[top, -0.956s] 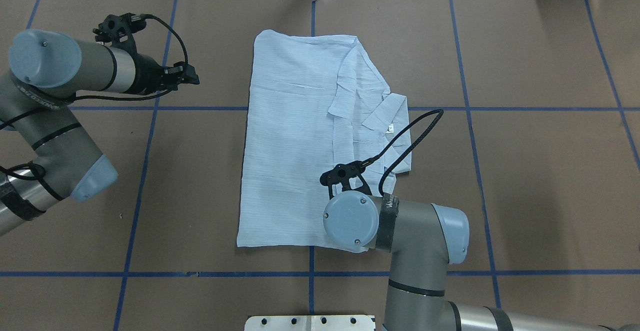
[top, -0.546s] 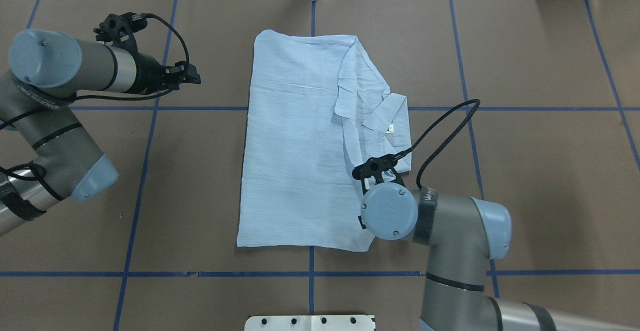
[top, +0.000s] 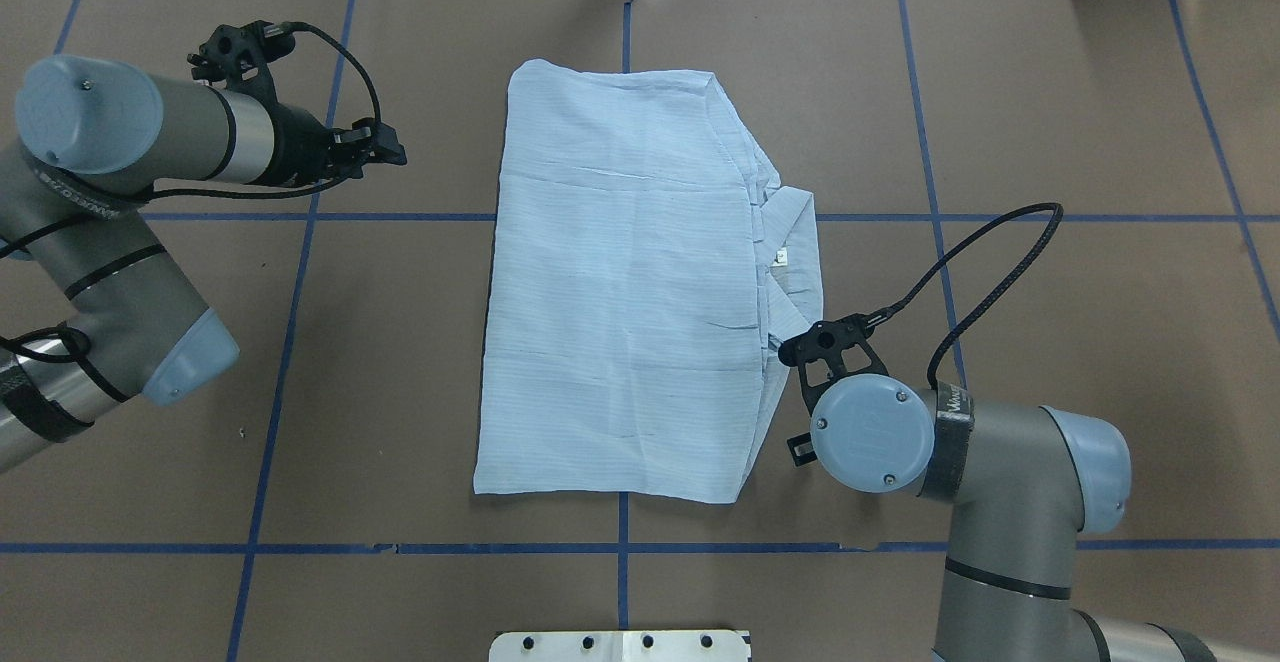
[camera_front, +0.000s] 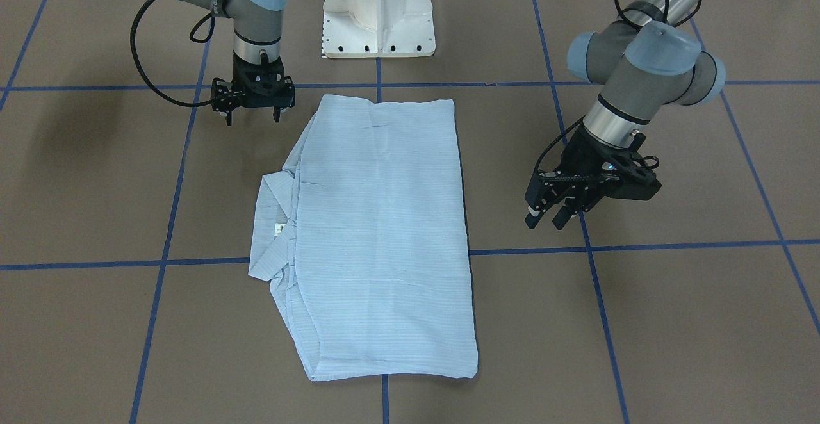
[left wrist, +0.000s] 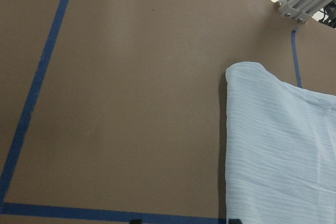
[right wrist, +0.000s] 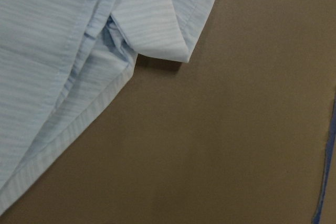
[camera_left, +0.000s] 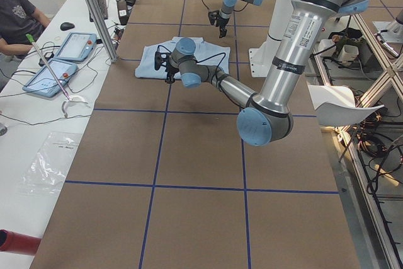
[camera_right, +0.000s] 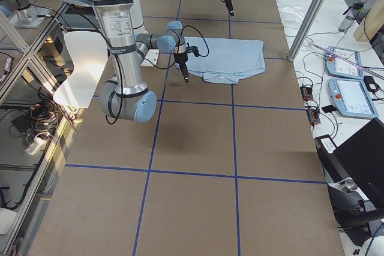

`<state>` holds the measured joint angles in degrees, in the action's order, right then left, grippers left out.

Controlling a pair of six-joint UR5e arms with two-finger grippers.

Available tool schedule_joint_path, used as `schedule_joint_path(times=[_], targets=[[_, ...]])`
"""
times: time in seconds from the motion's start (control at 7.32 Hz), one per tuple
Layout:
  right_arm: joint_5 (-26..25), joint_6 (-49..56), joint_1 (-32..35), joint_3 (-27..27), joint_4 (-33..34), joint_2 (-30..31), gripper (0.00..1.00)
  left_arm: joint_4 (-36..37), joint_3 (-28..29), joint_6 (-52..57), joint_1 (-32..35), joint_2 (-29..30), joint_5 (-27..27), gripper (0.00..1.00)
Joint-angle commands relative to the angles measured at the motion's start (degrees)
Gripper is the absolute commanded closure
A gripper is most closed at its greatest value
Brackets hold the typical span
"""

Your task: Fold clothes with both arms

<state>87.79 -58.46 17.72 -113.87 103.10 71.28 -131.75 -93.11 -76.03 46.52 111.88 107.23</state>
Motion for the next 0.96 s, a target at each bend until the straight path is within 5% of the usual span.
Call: schedule_joint_path(times=[0.0,0.82], targets=[[-0.2,-1.6,1.3,0.3,-0.4,-2.7,0.0,0.0,-0.7,-0.3,0.0,0.0,0.1,0.37],[-0.5,-72.9,-3.3,3.9,-16.4,-6.5,0.02,0.1,-1.2,-1.0,-0.2,-0.2,-0.2,0.37]])
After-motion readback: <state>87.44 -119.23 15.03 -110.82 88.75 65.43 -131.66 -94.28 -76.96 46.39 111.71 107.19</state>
